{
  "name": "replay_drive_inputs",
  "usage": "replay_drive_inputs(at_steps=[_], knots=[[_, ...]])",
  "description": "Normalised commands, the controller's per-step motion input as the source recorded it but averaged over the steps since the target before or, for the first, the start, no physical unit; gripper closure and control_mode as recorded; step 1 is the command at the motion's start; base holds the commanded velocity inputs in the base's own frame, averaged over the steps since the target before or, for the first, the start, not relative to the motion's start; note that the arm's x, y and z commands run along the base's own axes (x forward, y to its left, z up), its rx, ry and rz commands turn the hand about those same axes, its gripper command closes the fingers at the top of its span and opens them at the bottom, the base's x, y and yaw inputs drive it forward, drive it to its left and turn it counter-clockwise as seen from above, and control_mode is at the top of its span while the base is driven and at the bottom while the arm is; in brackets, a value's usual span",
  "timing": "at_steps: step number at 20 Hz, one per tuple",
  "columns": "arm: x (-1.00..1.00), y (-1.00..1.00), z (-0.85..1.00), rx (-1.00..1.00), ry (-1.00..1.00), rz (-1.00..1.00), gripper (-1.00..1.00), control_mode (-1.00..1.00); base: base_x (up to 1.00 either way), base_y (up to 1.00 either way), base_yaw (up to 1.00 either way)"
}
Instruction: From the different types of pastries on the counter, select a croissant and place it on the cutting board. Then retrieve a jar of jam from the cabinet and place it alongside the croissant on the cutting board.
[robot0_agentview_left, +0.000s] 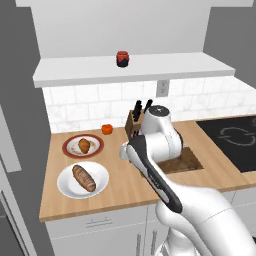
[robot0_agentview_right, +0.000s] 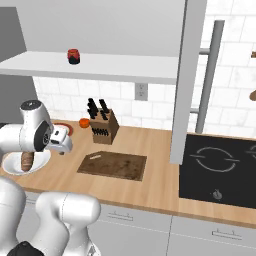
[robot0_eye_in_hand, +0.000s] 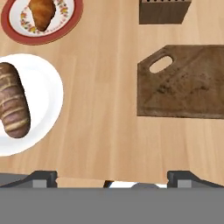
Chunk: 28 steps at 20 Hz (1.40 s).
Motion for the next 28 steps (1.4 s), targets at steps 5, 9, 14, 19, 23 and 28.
replay_drive_inputs(at_steps=[5,9,14,19,23,28], knots=[[0.35,0.44,-0.03,0.01,0.11,0.00,-1.00,-1.00,0.00,0.00,0.00],[0.43,0.41,0.05,0.04,0.19,0.00,-1.00,-1.00,0.00,0.00,0.00],[0.54,0.51,0.02,0.03,0.17,0.00,-1.00,-1.00,0.00,0.00,0.00],[0.55,0.56,-0.26,0.00,0.05,0.00,-1.00,-1.00,0.00,0.00,0.00],[0.56,0.53,-0.32,0.00,0.03,0.00,-1.00,-1.00,0.00,0.00,0.00],[0.46,0.44,-0.27,0.00,0.00,-0.02,-1.00,-1.00,0.00,0.00,0.00]])
